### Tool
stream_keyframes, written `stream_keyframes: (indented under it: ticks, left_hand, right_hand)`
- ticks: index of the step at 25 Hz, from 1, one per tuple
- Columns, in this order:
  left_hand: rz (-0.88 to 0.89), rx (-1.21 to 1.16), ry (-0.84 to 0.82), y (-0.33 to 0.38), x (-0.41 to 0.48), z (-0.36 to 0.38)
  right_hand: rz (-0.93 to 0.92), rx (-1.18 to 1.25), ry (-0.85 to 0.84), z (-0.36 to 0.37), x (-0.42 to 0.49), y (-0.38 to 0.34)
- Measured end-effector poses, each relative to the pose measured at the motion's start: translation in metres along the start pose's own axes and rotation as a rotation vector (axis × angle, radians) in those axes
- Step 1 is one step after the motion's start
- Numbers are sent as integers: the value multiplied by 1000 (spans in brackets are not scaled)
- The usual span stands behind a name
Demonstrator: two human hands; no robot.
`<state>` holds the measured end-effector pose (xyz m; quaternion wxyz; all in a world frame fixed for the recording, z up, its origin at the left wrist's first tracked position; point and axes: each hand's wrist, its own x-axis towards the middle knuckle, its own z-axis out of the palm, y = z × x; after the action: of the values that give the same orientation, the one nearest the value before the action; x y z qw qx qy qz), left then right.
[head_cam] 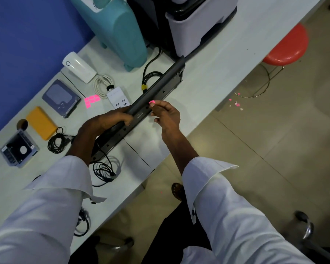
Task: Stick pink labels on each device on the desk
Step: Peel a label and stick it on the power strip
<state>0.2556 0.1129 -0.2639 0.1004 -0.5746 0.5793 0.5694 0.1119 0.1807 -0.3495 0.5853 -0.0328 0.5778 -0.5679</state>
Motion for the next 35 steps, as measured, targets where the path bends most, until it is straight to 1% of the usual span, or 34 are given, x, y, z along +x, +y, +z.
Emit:
stream_keyframes:
  ticks: [5, 9, 12, 16, 19, 22, 24, 26, 28, 29, 30, 33, 35]
  left_hand:
    - [-27, 11, 15, 1, -1, 0]
    - [-24, 18, 8, 1, 1, -1]
    - [-22, 10, 1, -1, 2, -1]
    - [-28, 7, 19, -2, 5, 1]
    - [-29, -12, 28, -2, 7, 3]
    - [-1, -19, 16, -5, 8, 5]
    - [50, 28, -28, -9, 10, 8]
    - [89, 100, -52, -15, 12, 15]
    - [140, 103, -47, -27, 12, 29]
    - [170, 94, -19, -33, 12, 39]
    - [188, 128, 46, -40, 12, 49]
    - [166, 438, 326, -53, 14, 82]
    - [170, 559, 413, -58, 16, 100]
  right_hand:
    - [-18, 25, 9, 0, 4, 1]
    - [-46, -16, -12, -7, 9, -6]
    - [-64, -24, 12, -10, 14, -5]
    - [-38, -27, -21, -11, 13, 1]
    - [-16, -51, 8, -12, 14, 1]
    - [-17, -73, -2, -16, 14, -3]
    - [-1, -64, -8, -22, 10, -6]
    - [35, -1, 14, -30, 5, -10]
    - [71, 80, 65, -39, -1, -14]
    - [82, 102, 96, -45, -4, -14]
    - [91, 107, 131, -50, -6, -14]
    - [106, 117, 232, -66, -15, -8]
    - [89, 94, 289, -74, -23, -2]
